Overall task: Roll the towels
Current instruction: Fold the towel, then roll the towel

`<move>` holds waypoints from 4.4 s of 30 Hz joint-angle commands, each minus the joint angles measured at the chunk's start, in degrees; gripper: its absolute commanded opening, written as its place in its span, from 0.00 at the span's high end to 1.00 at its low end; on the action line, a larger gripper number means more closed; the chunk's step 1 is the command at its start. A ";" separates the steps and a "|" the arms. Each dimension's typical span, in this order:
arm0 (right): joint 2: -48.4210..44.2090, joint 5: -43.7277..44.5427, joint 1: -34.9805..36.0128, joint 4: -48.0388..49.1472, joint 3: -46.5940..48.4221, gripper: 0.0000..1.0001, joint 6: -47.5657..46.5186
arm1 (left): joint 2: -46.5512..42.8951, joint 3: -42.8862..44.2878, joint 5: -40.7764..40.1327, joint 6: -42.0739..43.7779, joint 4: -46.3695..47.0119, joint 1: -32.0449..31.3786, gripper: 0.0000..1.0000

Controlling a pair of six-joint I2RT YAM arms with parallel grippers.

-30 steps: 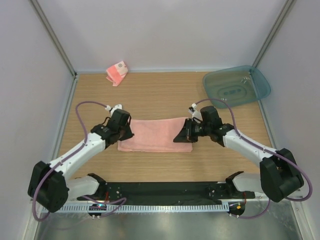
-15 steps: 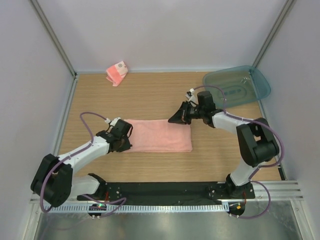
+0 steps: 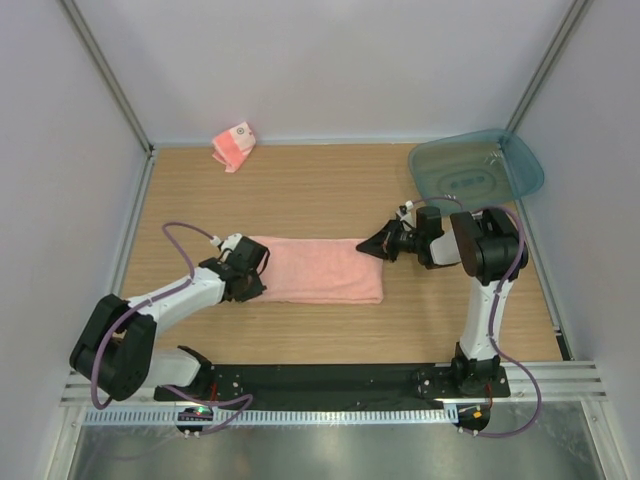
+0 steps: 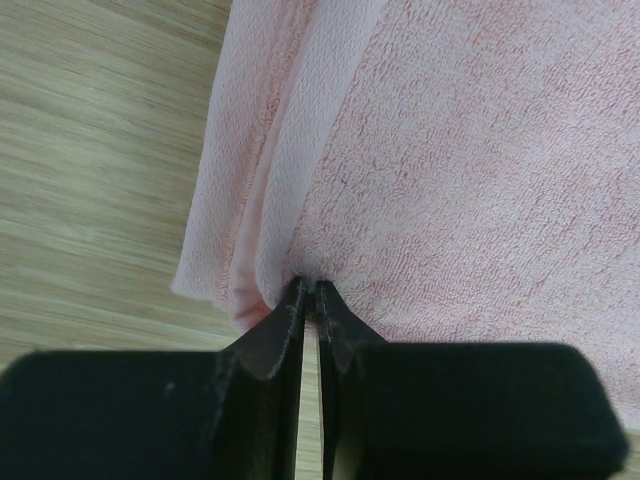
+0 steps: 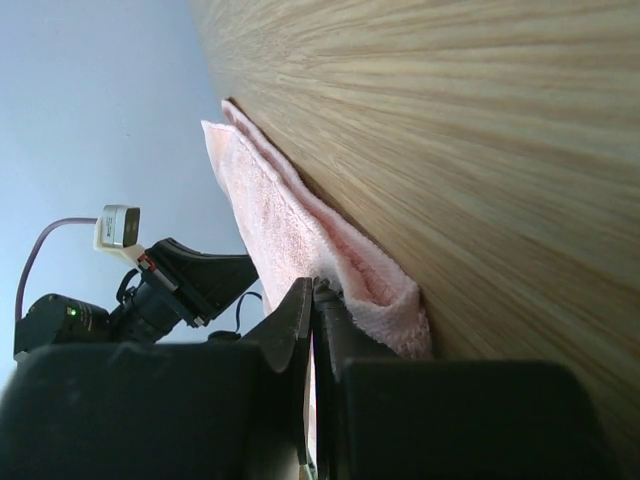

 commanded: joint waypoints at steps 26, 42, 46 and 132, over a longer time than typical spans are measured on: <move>-17.74 6.19 5.40 -7.43 -18.02 0.93 -9.37 | 2.44 2.97 -3.11 3.33 -2.90 5.27 0.93; -37.57 11.64 7.32 -22.94 -19.89 0.80 -12.70 | 0.50 4.46 -3.02 6.85 -3.51 8.97 0.95; -45.32 15.07 11.72 -31.21 -17.51 0.76 -14.81 | 1.37 5.17 -3.28 7.03 -3.69 8.97 0.95; -65.81 70.97 11.81 -83.34 10.35 0.17 -24.92 | 30.11 39.62 -16.55 20.66 5.45 -45.17 0.19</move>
